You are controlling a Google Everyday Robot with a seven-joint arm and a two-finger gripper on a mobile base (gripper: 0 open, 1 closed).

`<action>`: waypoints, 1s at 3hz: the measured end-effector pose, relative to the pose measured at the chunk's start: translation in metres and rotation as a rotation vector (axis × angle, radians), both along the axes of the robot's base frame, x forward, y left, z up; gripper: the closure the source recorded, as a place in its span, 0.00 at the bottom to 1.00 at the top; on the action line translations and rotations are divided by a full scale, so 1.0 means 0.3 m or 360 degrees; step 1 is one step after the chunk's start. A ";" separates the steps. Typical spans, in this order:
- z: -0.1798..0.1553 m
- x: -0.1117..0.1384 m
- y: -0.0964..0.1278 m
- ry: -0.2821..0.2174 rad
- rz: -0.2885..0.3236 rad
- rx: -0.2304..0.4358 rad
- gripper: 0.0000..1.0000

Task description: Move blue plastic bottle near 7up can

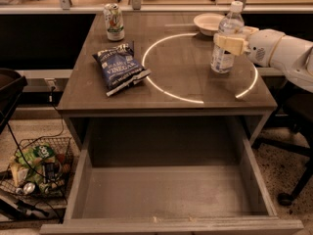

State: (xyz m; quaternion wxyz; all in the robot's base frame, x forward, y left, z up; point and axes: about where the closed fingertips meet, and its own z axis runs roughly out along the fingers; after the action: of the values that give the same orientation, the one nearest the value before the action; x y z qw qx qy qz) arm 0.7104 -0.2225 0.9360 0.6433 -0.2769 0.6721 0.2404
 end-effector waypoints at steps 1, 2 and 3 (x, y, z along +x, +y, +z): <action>0.000 0.002 0.010 0.0000 0.0007 0.0001 0.92; 0.000 0.003 0.018 0.0000 0.0012 0.0002 1.00; 0.130 0.006 0.070 -0.0036 0.0055 -0.0032 1.00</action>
Offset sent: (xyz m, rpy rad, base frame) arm 0.0005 0.0027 0.0000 0.0005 0.0001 0.0040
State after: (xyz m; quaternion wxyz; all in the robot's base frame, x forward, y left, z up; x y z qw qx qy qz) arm 0.7122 -0.2016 0.9751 0.6437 -0.2976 0.6623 0.2416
